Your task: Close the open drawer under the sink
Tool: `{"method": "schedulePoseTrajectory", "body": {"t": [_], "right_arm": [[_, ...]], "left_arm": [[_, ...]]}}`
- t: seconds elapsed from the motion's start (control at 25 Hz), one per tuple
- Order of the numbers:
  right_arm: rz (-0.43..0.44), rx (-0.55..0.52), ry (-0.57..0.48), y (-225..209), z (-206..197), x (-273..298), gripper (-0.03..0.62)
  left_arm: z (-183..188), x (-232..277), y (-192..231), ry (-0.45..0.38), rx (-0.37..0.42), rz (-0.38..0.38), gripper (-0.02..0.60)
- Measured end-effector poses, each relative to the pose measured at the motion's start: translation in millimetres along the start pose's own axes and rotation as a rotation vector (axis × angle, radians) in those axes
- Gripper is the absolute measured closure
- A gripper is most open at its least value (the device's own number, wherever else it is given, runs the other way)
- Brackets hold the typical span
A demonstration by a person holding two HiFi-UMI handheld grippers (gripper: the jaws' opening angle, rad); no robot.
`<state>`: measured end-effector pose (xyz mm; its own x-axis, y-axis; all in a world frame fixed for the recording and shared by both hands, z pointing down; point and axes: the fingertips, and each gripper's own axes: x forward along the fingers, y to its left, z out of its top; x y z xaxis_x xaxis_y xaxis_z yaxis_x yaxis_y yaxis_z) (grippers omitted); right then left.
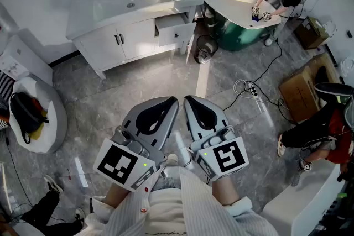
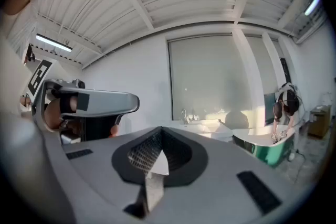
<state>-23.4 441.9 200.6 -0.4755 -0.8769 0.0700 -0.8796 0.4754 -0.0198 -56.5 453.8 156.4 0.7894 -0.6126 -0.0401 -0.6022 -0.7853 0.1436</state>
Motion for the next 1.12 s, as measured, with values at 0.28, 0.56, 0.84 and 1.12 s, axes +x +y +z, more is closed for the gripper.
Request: {"method": "schedulePoseTrajectory", "body": {"t": [0.28,0.56,0.84,1.12], "right_arm": [[0.006,0.012,0.005,-2,-4,-7,0.585],[0.011,0.007,0.003,-9,-9,-22,0.585],[0.004,0.020,-0.002,-21,-15,-30,0.585],[0.008,0.025,0.007,-42,-14,4,0.585]], "left_arm": [[-2,2,-7,0.005,0.001,0.002,0.566],[-6,6,-22,0.003,0.013,0.005,0.566],[-13,12,-27,0.006,0.019,0.016,0.566],[-12,35,4,0.013,0.023,0.027,0.566]]}}
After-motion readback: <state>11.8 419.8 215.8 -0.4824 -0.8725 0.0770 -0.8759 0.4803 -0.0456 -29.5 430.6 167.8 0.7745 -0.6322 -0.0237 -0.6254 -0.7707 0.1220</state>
